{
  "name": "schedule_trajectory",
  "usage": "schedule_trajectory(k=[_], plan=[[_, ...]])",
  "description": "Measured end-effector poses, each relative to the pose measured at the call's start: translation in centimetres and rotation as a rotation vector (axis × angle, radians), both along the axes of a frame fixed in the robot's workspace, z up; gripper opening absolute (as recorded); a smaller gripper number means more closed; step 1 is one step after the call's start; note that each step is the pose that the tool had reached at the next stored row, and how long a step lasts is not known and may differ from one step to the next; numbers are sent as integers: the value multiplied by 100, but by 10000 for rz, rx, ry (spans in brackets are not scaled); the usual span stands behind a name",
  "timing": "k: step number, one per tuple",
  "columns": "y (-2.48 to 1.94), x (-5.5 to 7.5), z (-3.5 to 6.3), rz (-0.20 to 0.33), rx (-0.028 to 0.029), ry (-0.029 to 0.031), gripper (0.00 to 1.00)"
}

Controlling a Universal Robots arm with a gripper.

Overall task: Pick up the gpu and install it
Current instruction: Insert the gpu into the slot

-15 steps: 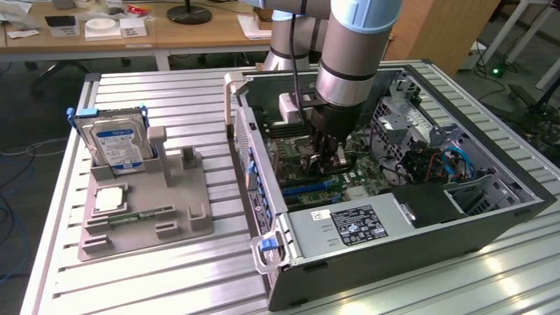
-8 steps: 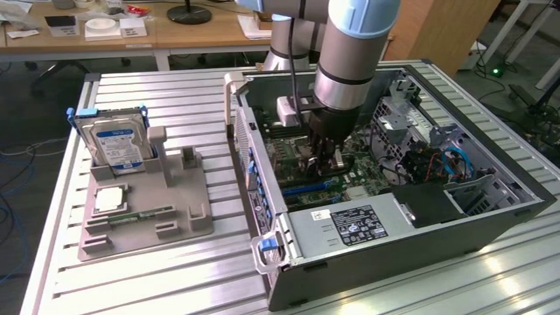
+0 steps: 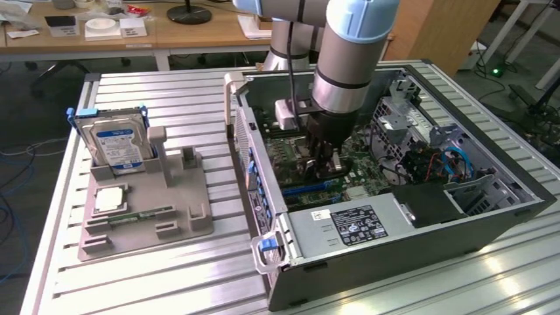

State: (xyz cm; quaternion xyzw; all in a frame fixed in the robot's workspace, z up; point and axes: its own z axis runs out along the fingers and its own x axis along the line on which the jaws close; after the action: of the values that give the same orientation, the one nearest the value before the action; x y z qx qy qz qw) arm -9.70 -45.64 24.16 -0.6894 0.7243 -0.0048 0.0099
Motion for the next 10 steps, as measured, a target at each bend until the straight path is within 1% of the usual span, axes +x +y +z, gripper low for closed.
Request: schedule_trajectory(k=[1, 5, 10], plan=[[-8, 0, -7, 0, 1, 12, 28], [-10, -10, -29, -10, -2, 48, 28], [-10, -30, -51, -8, 1, 49, 28]])
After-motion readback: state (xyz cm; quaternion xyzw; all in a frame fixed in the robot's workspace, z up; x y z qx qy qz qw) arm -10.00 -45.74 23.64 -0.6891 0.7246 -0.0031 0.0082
